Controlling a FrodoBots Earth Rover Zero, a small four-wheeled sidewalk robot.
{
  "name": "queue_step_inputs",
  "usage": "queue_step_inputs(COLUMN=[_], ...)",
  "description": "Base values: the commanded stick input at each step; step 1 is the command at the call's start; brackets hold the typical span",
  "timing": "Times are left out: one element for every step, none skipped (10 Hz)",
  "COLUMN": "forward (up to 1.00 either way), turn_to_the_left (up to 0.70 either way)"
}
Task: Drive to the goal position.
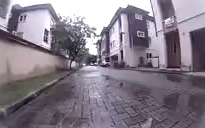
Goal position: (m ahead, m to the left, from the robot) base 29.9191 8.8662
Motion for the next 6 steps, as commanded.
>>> queue_step_inputs(forward=[0.7, 0.7, 0.7, 0.7, 0.7, 0.7], turn_to_the_left=[0.0, 0.0, 0.0, 0.0, 0.0, 0.0])
